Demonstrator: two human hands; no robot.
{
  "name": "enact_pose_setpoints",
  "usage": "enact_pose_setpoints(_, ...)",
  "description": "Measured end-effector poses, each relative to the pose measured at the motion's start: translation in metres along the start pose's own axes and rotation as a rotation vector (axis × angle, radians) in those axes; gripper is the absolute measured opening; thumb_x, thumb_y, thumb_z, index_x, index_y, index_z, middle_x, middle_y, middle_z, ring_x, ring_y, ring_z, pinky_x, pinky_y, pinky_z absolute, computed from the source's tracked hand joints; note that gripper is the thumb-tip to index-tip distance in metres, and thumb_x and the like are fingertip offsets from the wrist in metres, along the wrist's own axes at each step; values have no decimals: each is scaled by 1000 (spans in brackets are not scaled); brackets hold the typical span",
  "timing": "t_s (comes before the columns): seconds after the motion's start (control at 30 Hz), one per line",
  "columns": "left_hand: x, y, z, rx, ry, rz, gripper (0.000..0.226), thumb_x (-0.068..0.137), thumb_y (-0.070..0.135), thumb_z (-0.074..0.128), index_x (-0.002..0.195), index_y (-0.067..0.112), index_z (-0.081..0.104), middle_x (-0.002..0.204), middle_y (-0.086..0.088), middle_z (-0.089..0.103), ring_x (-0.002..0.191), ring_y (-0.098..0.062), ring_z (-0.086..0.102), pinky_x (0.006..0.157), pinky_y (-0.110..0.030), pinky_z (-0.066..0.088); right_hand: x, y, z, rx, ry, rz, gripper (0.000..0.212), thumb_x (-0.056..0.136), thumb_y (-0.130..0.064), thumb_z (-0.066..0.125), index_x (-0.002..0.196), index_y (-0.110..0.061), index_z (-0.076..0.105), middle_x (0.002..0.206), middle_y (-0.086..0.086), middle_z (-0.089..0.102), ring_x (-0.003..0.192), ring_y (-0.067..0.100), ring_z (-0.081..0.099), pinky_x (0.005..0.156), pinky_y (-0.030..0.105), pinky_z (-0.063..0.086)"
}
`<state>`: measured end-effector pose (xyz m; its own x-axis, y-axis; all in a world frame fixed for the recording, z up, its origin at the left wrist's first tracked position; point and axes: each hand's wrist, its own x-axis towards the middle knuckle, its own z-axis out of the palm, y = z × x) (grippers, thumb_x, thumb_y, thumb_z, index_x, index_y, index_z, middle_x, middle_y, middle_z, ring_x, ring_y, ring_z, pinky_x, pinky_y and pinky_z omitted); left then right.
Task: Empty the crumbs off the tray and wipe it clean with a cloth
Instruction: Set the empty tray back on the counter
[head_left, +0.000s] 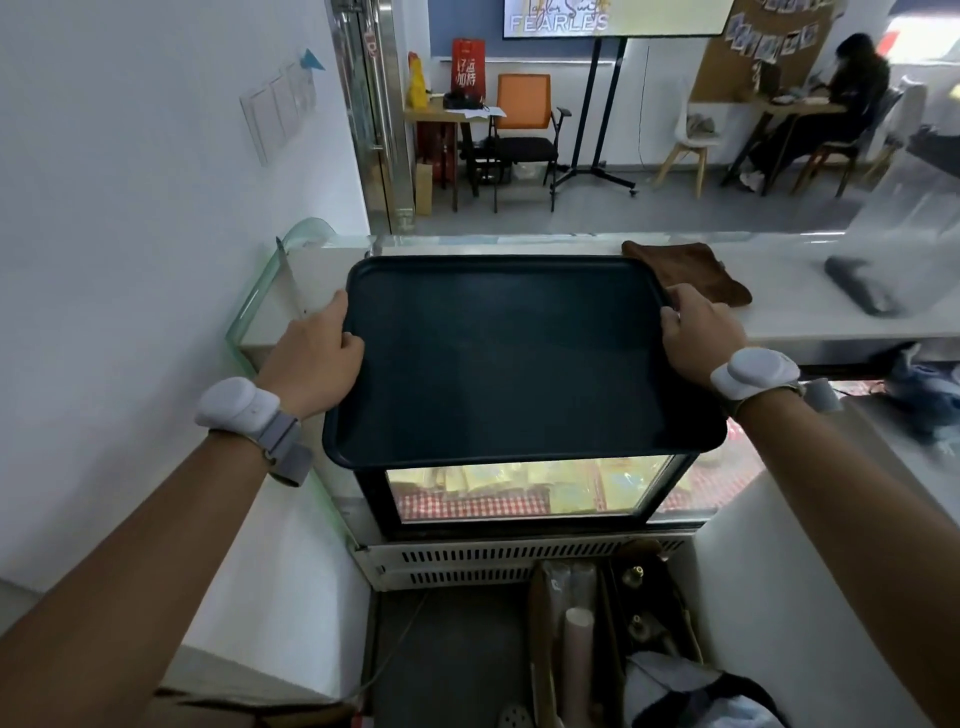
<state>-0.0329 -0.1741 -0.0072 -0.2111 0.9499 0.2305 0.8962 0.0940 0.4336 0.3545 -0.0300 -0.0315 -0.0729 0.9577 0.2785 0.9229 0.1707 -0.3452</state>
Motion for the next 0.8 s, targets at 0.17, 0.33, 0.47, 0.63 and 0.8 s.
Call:
enact_pose_setpoints(0.17, 39, 3, 16, 14, 28, -1, 17, 96, 9, 40, 112, 9, 48, 71, -11, 54, 65, -22, 50, 62, -35, 36, 42, 8, 11, -5, -5, -13, 35, 101, -26, 39, 129, -8, 52, 111, 24, 66, 95, 45, 61, 76, 38, 43)
enact_pose_setpoints(0.33, 61, 0, 33, 23, 27, -19, 16, 96, 10, 39, 110, 12, 48, 76, -10, 56, 73, -34, 57, 66, -38, 43, 67, 14, 25, 1, -13, -17, 35, 101, -25, 40, 129, -6, 51, 111, 25, 65, 97, 45, 61, 73, 35, 37)
enact_pose_setpoints(0.47, 76, -2, 42, 51, 24, -27, 38, 99, 11, 39, 136, 11, 45, 98, -20, 62, 90, -42, 59, 77, -40, 45, 84, 14, 31, -3, -20, -21, 36, 102, -27, 40, 129, -6, 51, 109, 22, 66, 93, 43, 62, 73, 36, 43)
enact_pose_setpoints(0.63, 90, -6, 49, 76, 11, -36, 42, 99, 11, 39, 140, 12, 41, 109, -25, 63, 97, -44, 59, 75, -38, 39, 94, 12, 36, -76, 4, -11, 35, 101, -27, 41, 127, -7, 52, 105, 23, 66, 89, 45, 63, 71, 38, 44)
enact_pose_setpoints(0.8, 99, -7, 54, 110, 35, -51, 51, 100, 12, 40, 150, 14, 37, 123, -27, 62, 106, -48, 59, 85, -46, 46, 103, 16, 37, -147, -26, -16, 30, 99, -27, 45, 115, -8, 59, 98, 19, 68, 81, 40, 63, 66, 34, 40)
